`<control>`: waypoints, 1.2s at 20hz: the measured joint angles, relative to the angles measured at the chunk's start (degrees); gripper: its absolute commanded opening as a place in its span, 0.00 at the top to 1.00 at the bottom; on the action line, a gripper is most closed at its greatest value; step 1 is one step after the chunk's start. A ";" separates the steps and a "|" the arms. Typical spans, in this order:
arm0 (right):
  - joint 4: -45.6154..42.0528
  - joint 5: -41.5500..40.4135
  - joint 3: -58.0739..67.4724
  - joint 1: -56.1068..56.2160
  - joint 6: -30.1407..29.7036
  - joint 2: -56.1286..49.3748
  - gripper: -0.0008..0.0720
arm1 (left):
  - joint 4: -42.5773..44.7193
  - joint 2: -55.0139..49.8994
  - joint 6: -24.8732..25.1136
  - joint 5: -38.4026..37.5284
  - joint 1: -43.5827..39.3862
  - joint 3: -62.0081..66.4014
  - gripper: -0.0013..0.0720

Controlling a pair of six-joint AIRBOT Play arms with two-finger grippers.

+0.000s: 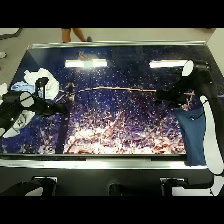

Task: Fold the shirts.

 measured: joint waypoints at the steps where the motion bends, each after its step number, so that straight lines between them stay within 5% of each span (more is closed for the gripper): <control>1: -0.02 0.00 0.00 0.00 0.00 0.00 0.13 | 0.00 0.00 0.00 0.00 0.00 0.00 0.01; 11: 0.15 -3.50 0.00 0.00 0.31 0.00 0.13 | -1.97 0.02 0.28 -0.13 -0.04 1.38 0.00; 14: 0.15 -6.05 0.00 0.00 0.42 0.00 0.13 | 5.38 -0.57 1.14 -0.61 3.30 7.13 0.00; 15: 0.15 -6.69 0.00 0.00 0.42 0.00 0.13 | 8.39 -1.33 1.25 -1.03 5.46 9.94 0.08; 19: 0.15 -9.77 0.00 0.00 0.42 0.00 0.13 | 18.80 -7.50 1.42 -4.55 20.09 21.99 0.06; 24: 0.39 -14.86 0.00 0.00 0.63 0.00 0.13 | 16.26 -16.33 -0.39 -6.54 37.44 26.77 0.03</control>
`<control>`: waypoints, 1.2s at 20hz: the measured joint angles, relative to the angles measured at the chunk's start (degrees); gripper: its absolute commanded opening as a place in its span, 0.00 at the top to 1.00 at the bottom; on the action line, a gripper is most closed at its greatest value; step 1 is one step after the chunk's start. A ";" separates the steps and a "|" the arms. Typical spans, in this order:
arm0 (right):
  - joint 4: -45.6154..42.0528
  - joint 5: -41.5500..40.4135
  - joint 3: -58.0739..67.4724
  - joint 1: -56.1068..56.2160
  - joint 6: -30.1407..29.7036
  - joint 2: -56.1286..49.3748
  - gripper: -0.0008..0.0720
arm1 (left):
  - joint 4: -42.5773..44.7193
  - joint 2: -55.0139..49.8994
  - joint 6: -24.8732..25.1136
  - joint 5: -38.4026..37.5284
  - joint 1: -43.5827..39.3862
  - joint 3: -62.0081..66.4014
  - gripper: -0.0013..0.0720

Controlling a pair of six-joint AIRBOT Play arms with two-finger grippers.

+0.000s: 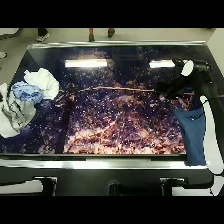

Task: Fold the shirts.

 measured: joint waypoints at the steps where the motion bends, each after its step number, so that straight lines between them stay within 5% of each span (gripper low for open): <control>1: 0.04 -0.35 0.00 0.00 0.02 0.00 0.13 | -2.78 -2.05 0.28 -0.04 2.38 0.20 0.03; 11: 3.08 1.11 0.00 0.00 0.50 0.00 0.13 | -15.19 -17.51 8.70 4.44 8.11 0.63 0.07; 12: 3.41 1.14 0.00 0.00 1.01 0.00 0.13 | -15.89 -18.40 9.62 4.50 8.20 0.66 0.10; 14: 4.17 1.25 0.00 0.00 2.21 0.00 0.13 | -16.76 -19.47 10.84 4.17 8.31 0.79 0.86; 15: 4.55 1.33 0.00 0.00 2.51 0.00 0.13 | -17.44 -19.76 11.08 3.69 8.41 0.87 0.92; 20: 6.01 2.45 0.00 0.00 3.50 0.00 0.13 | -19.91 -17.99 11.69 -6.36 9.16 4.17 0.93; 24: 6.27 4.33 0.00 0.00 3.65 0.00 0.13 | -22.21 -9.03 9.11 -6.60 9.22 10.91 0.93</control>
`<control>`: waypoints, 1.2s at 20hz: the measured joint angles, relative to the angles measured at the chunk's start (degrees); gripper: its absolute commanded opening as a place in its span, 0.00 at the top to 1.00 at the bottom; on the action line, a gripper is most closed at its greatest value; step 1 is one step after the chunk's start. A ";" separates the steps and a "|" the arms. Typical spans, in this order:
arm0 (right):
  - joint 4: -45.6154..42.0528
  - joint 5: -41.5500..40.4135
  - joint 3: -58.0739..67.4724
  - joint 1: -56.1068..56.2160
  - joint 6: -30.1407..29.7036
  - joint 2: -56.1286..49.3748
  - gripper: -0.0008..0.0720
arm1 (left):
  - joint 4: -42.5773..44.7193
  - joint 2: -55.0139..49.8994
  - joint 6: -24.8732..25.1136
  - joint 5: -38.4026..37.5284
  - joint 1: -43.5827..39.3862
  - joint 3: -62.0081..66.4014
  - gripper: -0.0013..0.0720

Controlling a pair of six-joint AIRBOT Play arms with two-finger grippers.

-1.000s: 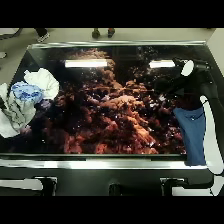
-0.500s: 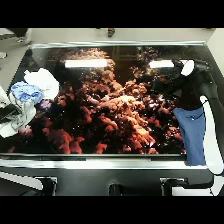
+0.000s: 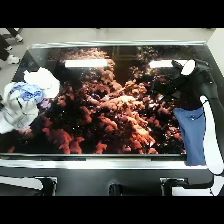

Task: Fold the shirts.

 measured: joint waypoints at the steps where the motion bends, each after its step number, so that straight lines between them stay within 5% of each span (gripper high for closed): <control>1: 0.00 0.59 0.00 0.00 0.00 0.00 0.13 | -1.99 3.34 -0.66 1.40 -0.28 1.16 0.93; 6: -0.02 5.60 0.00 0.00 -1.77 0.00 0.13 | -11.37 20.76 -1.79 4.87 -7.54 3.28 0.93; 11: -1.79 11.06 0.00 0.00 -2.67 1.14 0.13 | -14.49 30.71 -1.11 5.92 -31.32 3.67 0.93; 17: -8.04 14.53 0.00 0.00 -4.11 7.34 0.13 | -11.41 29.22 -1.07 9.07 -60.00 -3.19 0.93; 23: -10.54 16.04 0.00 0.00 -4.52 13.40 0.13 | -10.03 22.34 -1.05 16.94 -69.61 -22.58 0.92; 24: -10.64 16.06 0.00 0.00 -4.50 13.77 0.13 | -9.97 20.46 -1.03 17.73 -70.05 -25.66 0.82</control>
